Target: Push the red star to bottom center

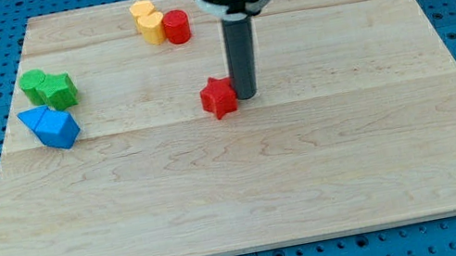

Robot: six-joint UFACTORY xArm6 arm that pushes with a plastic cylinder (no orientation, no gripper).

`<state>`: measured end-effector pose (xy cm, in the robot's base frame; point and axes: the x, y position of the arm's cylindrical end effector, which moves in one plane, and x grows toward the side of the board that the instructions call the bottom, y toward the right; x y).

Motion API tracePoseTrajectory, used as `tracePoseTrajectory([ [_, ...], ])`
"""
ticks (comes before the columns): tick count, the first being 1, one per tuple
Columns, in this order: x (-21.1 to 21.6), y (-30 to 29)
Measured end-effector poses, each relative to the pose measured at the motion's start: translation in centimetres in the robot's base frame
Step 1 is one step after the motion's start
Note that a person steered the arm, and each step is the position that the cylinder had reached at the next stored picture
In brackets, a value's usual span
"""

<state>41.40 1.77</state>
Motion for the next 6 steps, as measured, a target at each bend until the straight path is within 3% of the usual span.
tracePoseTrajectory([
  [1,-3.4,-1.6],
  [2,0.8,-1.9],
  [3,8.1,-1.1],
  [4,8.1,-0.8],
  [5,2.2,-0.3],
  [6,1.6,-3.7],
])
